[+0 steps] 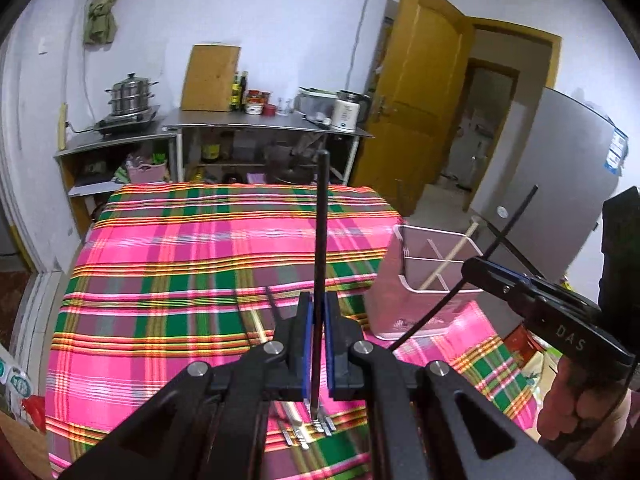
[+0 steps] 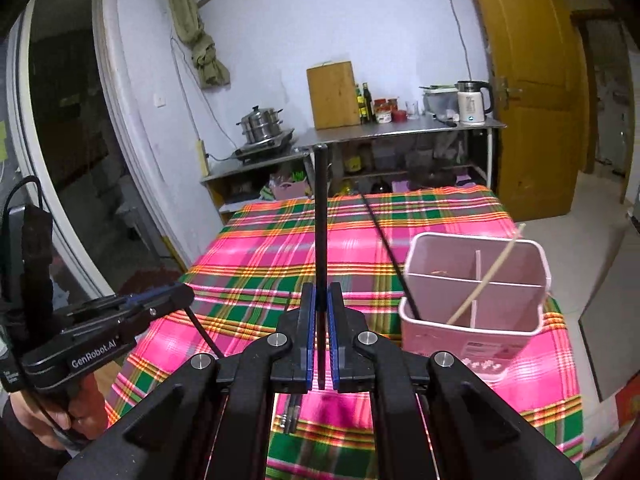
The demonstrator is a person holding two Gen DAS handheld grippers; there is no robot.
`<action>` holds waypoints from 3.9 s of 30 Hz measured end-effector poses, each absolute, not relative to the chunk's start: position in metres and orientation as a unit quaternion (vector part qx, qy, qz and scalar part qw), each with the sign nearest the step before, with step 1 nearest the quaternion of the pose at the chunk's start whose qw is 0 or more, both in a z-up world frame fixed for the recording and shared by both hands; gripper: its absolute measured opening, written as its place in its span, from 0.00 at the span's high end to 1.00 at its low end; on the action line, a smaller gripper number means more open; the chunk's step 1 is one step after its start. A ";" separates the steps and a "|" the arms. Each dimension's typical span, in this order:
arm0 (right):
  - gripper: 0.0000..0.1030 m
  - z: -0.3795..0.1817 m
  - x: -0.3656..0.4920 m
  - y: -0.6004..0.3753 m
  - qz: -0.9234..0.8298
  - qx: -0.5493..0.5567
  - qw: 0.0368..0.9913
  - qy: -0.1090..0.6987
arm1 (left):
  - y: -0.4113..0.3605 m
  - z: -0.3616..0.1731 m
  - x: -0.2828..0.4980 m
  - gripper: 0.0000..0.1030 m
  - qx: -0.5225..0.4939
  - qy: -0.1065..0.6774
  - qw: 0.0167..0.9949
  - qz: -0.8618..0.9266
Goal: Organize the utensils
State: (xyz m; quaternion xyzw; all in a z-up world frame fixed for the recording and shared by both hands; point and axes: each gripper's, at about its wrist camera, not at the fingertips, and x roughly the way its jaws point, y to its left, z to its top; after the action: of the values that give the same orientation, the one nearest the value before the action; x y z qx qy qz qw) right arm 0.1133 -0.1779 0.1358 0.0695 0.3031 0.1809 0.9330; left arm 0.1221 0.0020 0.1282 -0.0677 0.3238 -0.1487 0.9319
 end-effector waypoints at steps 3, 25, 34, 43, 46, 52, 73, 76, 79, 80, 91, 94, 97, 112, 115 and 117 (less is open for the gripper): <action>0.95 0.141 0.108 -0.193 0.173 0.076 0.936 0.297 | -0.013 0.132 0.123 0.94 -0.067 0.325 0.928 -0.168; 0.95 0.198 0.125 -0.279 0.094 0.116 0.963 0.224 | -0.104 0.198 0.185 0.94 -0.077 0.274 0.925 -0.251; 0.95 0.170 0.154 -0.283 0.082 0.123 0.958 0.248 | -0.116 0.170 0.219 0.94 -0.085 0.294 0.920 -0.246; 0.95 0.127 0.174 -0.280 0.081 0.126 0.944 0.293 | -0.123 0.128 0.234 0.94 -0.080 0.325 0.910 -0.243; 0.95 0.116 0.180 -0.279 0.077 0.122 0.941 0.307 | -0.124 0.118 0.237 0.94 -0.075 0.332 0.910 -0.237; 0.95 0.098 0.186 -0.277 0.075 0.123 0.933 0.331 | -0.126 0.103 0.239 0.93 -0.071 0.344 0.907 -0.234; 0.82 0.127 0.149 -0.286 0.061 0.124 0.945 0.296 | -0.095 0.131 0.199 0.71 -0.073 0.296 0.927 -0.220; 0.82 0.131 0.137 -0.282 0.068 0.124 0.947 0.289 | -0.084 0.131 0.188 0.71 -0.071 0.291 0.930 -0.213; 0.82 0.134 0.126 -0.277 0.076 0.121 0.948 0.284 | -0.071 0.130 0.175 0.71 -0.070 0.288 0.933 -0.204; 0.82 0.134 0.123 -0.274 0.080 0.120 0.948 0.284 | -0.066 0.128 0.170 0.71 -0.070 0.287 0.934 -0.201; 0.82 0.127 0.098 -0.244 0.119 0.108 0.943 0.291 | -0.016 0.102 0.134 0.71 -0.086 0.301 0.937 -0.155; 0.82 0.121 0.095 -0.236 0.129 0.107 0.940 0.296 | -0.004 0.091 0.129 0.71 -0.095 0.311 0.935 -0.143; 0.82 0.114 0.094 -0.229 0.136 0.101 0.937 0.305 | 0.007 0.078 0.126 0.71 -0.100 0.322 0.932 -0.133; 0.82 0.062 0.110 -0.181 0.174 0.069 0.910 0.369 | 0.020 0.000 0.148 0.71 -0.100 0.397 0.909 -0.082; 0.82 0.051 0.116 -0.174 0.178 0.066 0.904 0.382 | 0.020 -0.016 0.160 0.71 -0.098 0.413 0.902 -0.073; 0.82 0.044 0.120 -0.171 0.181 0.065 0.901 0.390 | 0.020 -0.026 0.168 0.71 -0.097 0.421 0.899 -0.066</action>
State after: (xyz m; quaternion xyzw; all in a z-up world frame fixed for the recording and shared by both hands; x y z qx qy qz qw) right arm 0.1196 -0.1709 0.0443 0.0646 0.3897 0.1808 0.9007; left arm 0.1676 0.0202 -0.0258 -0.0969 0.4213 -0.0662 0.8993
